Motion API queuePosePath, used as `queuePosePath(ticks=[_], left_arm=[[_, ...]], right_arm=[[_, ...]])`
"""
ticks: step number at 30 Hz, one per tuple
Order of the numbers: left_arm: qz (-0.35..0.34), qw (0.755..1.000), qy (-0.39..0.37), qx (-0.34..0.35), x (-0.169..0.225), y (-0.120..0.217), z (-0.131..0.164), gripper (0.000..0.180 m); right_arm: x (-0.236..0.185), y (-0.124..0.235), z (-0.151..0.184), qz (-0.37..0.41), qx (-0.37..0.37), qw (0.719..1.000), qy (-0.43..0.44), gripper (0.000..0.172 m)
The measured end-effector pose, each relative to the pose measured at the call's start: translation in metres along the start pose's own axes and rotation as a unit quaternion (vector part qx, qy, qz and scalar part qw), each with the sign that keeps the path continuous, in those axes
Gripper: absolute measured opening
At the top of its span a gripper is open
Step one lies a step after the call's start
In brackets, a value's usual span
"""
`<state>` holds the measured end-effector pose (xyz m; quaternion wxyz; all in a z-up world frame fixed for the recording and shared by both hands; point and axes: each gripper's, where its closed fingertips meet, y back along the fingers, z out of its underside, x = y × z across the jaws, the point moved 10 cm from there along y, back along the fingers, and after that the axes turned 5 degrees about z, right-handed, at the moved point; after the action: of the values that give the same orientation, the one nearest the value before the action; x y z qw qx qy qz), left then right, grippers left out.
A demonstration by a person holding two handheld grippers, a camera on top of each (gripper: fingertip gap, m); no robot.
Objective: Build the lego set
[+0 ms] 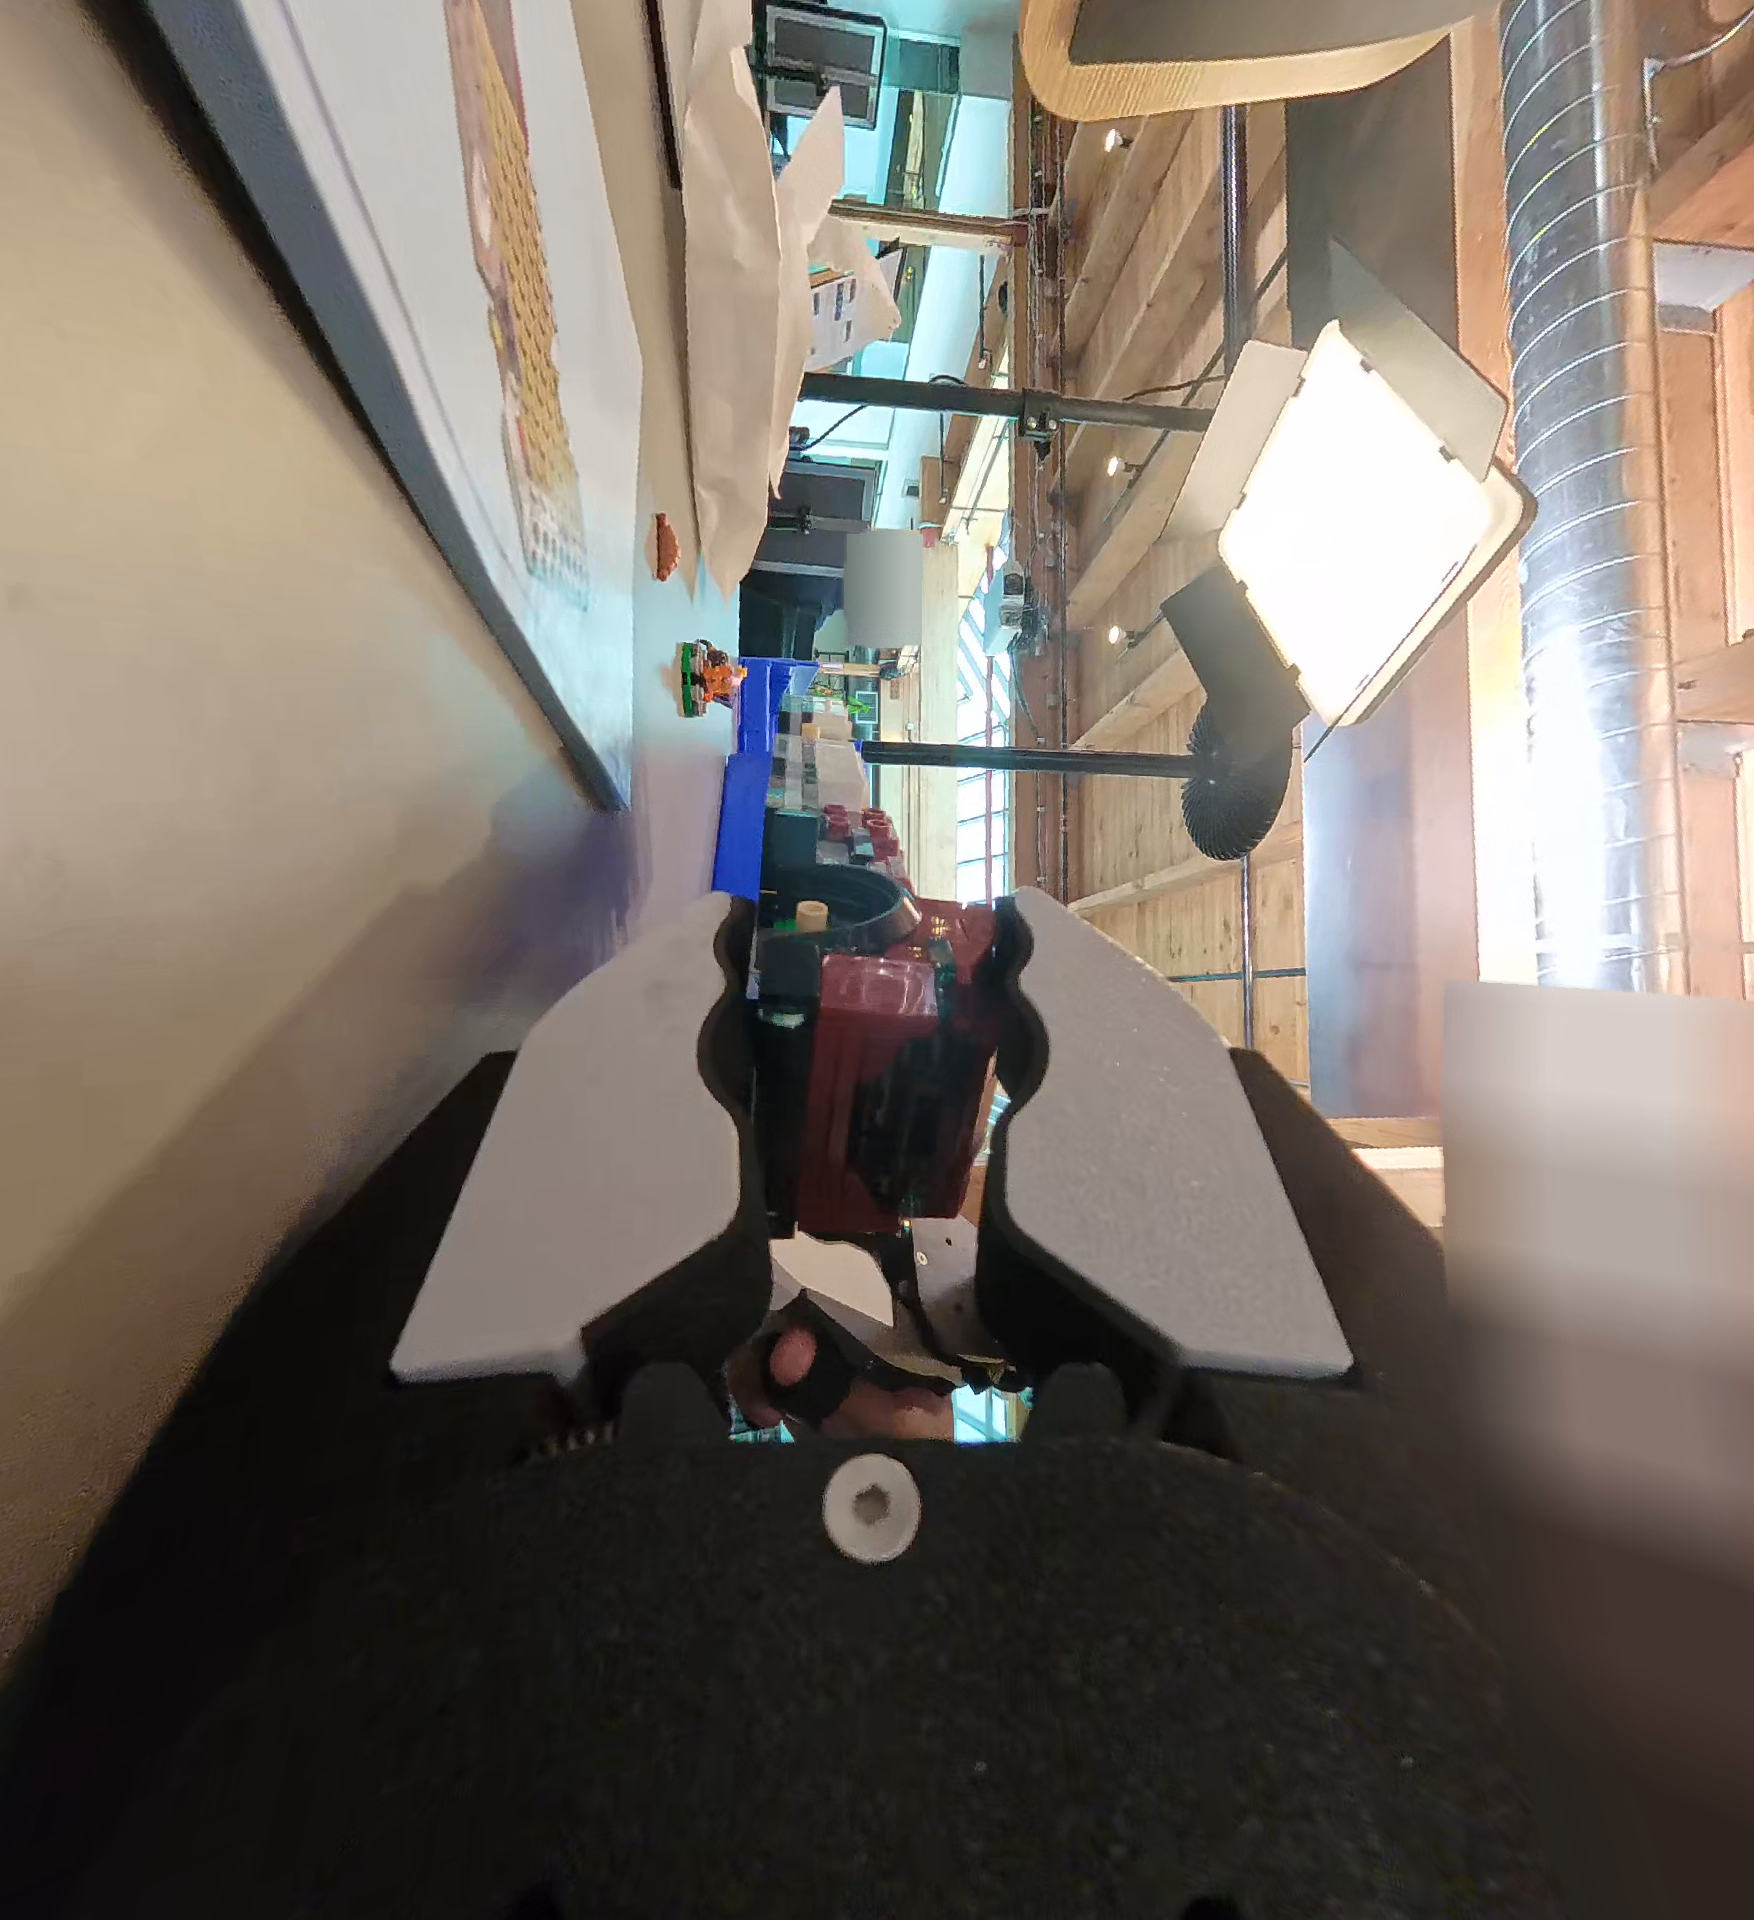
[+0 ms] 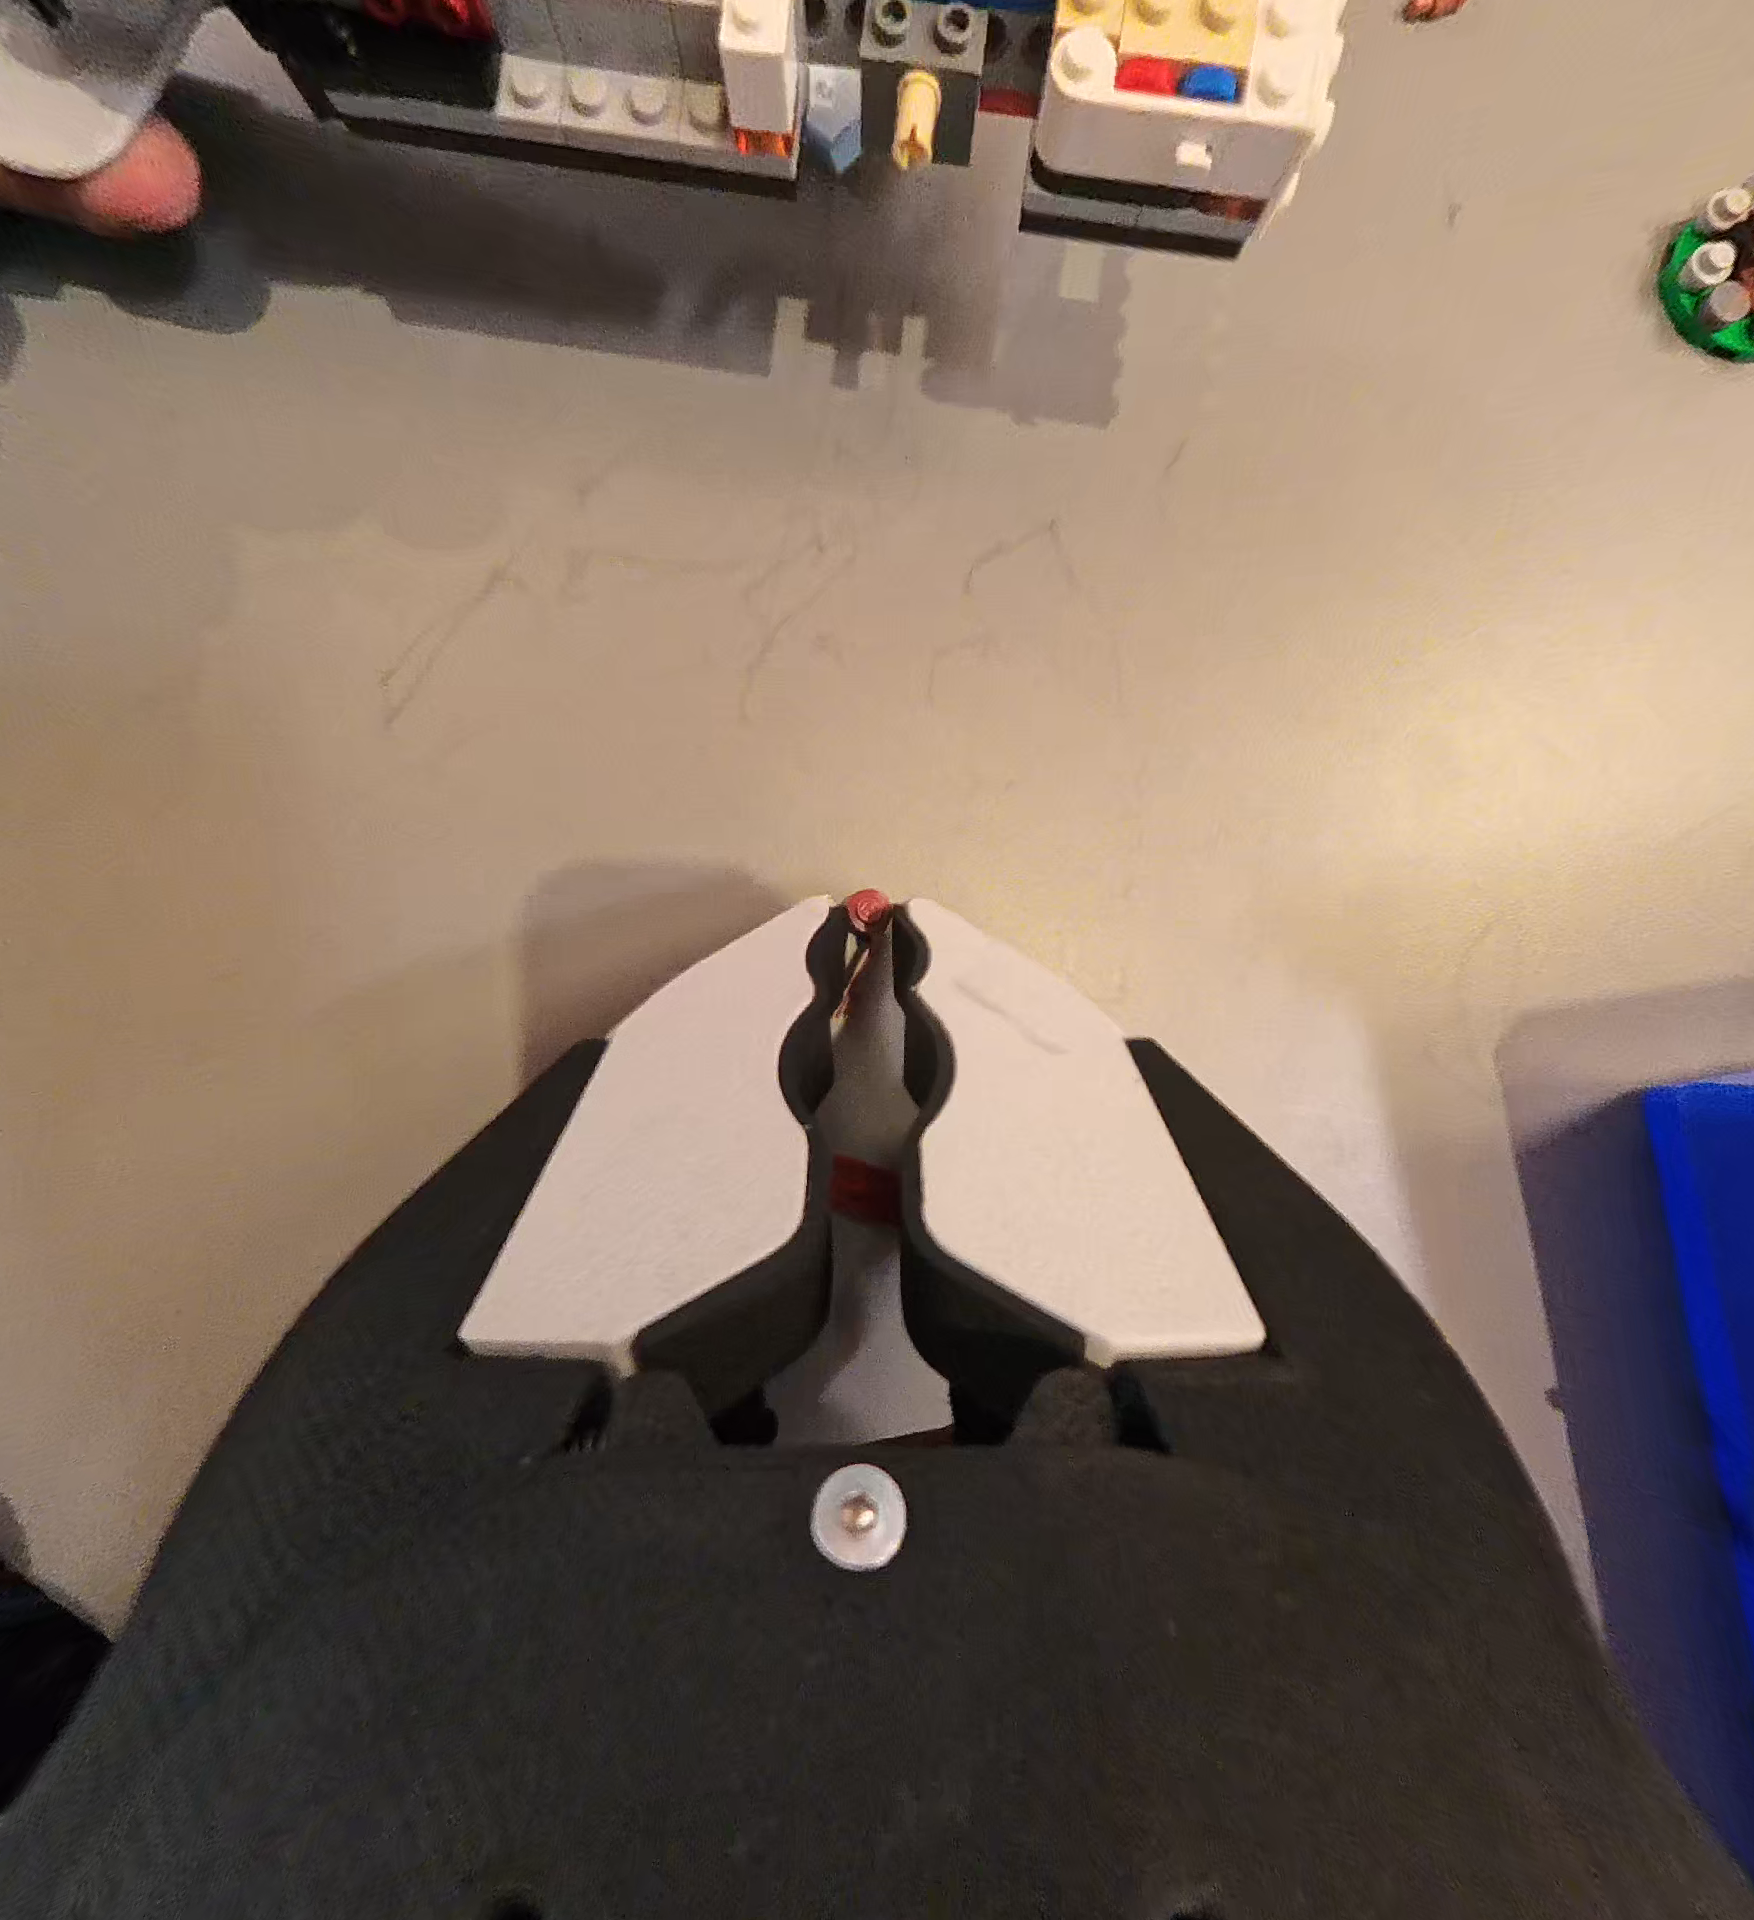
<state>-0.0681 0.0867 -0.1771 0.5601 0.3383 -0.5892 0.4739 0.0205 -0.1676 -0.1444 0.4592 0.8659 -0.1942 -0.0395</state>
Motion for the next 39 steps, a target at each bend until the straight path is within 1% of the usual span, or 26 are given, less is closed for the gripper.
queuePosePath(ticks=[7, 9, 11, 14, 18, 22, 24, 26, 34, 39], left_arm=[[0.003, 1.0, -0.01, -0.003, 0.001, 0.003, 0.003, 0.045], [0.001, 1.0, -0.015, -0.005, 0.001, 0.004, 0.003, 0.044], [-0.002, 1.0, -0.015, -0.005, 0.001, 0.004, 0.003, 0.044], [-0.001, 1.0, -0.012, -0.004, 0.0, 0.005, 0.005, 0.044], [-0.004, 1.0, -0.02, 0.008, 0.001, 0.008, 0.009, 0.045], [-0.01, 0.998, -0.053, 0.026, 0.002, 0.01, 0.015, 0.045], [-0.006, 0.997, -0.067, 0.033, 0.004, 0.011, 0.018, 0.045], [-0.003, 0.996, -0.082, 0.038, 0.005, 0.013, 0.02, 0.045], [-0.007, 0.99, -0.139, 0.037, 0.009, 0.015, 0.025, 0.045], [-0.003, 0.988, -0.146, 0.041, 0.01, 0.016, 0.026, 0.045]], right_arm=[[0.002, 0.002, 0.001, 0.004, -0.005, 1.0, 0.007, 0.012], [0.001, 0.002, 0.001, -0.001, -0.008, 1.0, 0.007, 0.01], [0.0, 0.001, 0.001, -0.005, -0.013, 1.0, 0.011, 0.004], [-0.001, 0.0, -0.002, -0.004, -0.007, 1.0, 0.014, 0.003], [-0.019, 0.004, -0.018, -0.033, 0.052, 0.998, 0.026, 0.002], [-0.049, 0.006, -0.049, -0.106, 0.133, 0.985, 0.016, 0.002], [-0.06, 0.005, -0.063, -0.137, 0.16, 0.978, 0.003, 0.002], [-0.064, 0.003, -0.072, -0.146, 0.172, 0.974, -0.006, 0.002], [-0.064, -0.004, -0.085, -0.146, 0.16, 0.976, -0.001, 0.002], [-0.068, -0.008, -0.085, -0.145, 0.153, 0.978, 0.004, 0.002]])
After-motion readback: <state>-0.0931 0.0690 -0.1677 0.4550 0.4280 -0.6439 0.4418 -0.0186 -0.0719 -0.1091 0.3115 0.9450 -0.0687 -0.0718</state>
